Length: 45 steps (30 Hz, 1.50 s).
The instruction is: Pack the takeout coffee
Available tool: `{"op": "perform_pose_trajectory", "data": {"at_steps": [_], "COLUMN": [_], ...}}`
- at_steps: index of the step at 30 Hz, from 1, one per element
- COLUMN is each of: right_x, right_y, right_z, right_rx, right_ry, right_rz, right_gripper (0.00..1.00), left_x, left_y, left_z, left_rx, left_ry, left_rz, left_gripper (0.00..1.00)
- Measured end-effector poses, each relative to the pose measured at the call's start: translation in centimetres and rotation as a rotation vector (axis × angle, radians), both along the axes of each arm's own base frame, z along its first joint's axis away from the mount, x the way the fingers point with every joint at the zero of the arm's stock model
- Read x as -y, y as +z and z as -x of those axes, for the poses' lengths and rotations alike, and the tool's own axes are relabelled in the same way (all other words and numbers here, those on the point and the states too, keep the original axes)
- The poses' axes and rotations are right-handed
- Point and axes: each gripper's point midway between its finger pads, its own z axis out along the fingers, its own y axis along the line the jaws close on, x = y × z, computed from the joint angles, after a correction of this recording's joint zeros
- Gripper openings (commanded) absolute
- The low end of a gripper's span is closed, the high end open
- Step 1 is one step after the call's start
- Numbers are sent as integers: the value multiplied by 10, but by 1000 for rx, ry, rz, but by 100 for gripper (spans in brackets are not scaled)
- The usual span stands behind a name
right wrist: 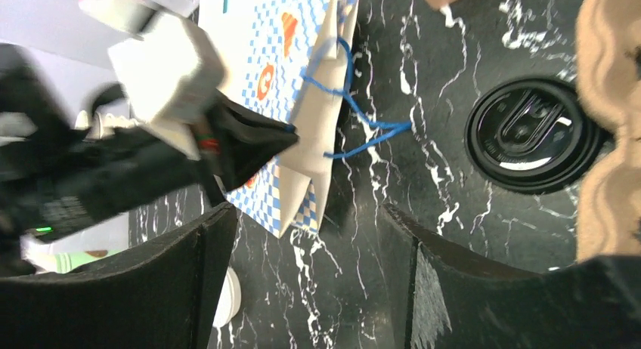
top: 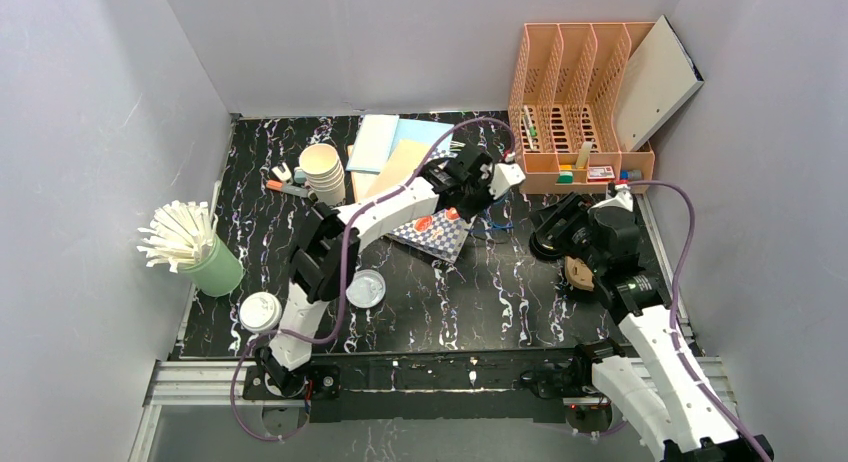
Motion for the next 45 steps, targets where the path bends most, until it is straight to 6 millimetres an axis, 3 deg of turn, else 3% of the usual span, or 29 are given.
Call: {"op": "perform_pose_trajectory", "data": {"at_steps": [6,9,23,28,30,33,36,41,45], "right_x": [-17,-25,-57,-71,-75,-78,-82,-84,-88], "right_y": [-22,-27,-62,-60,-55,-44,-26,8,33], "right_z": [-1,-4,-23,-31,-33,-39,-46,-54,-56], "right_rx": [-60,-79,-237,-253,-241,-213,-166,-82,-32], "right_ry": [58,79,188,258,282,309,338,377,409], "right_rz": [-70,-105,-173,-196,-200,-189,-166,-101,-40], "right_gripper": [76,88,93,79,63,25,1,1,1], "left_x": [-1,-4,-21,-23,-26,-32,-36,-54,-78], "left_y": [76,105,168,193,199,205,209,215,227], "left_z": [3,9,35,42,46,52,55,55,57], "left_rx": [64,82,104,115,116,116,116,128,151], "left_ry": [51,79,166,173,174,180,195,287,384], "left_rz": [137,202,431,509,527,546,556,556,562], "left_gripper": [0,0,0,0,0,0,0,8,24]}}
